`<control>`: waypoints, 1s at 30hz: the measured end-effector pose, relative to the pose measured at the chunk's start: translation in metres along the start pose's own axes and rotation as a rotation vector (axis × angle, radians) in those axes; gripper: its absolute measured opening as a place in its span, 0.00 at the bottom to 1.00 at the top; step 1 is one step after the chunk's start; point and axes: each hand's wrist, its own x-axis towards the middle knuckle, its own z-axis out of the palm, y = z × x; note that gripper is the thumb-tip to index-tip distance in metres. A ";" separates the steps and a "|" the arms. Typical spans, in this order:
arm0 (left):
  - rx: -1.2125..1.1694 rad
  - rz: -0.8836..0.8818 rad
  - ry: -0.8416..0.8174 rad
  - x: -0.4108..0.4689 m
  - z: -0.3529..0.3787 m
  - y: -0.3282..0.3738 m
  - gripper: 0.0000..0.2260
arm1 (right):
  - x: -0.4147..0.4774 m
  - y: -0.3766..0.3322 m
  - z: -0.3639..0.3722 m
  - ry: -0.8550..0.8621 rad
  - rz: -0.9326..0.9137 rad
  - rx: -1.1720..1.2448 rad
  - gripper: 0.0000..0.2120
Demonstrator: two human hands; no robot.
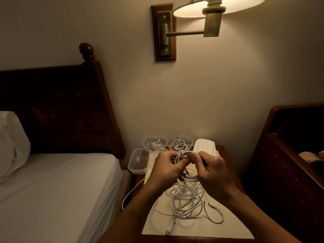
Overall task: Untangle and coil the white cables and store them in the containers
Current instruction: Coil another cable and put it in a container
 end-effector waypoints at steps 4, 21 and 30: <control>0.106 0.005 -0.078 0.004 -0.012 0.005 0.09 | -0.005 0.007 0.001 0.006 -0.092 -0.130 0.06; 0.870 0.124 0.356 0.015 0.008 0.000 0.13 | 0.005 0.016 0.004 0.023 -0.121 -0.115 0.09; 0.172 0.182 -0.171 0.015 -0.007 -0.006 0.08 | 0.005 0.022 -0.004 -0.162 0.093 0.154 0.10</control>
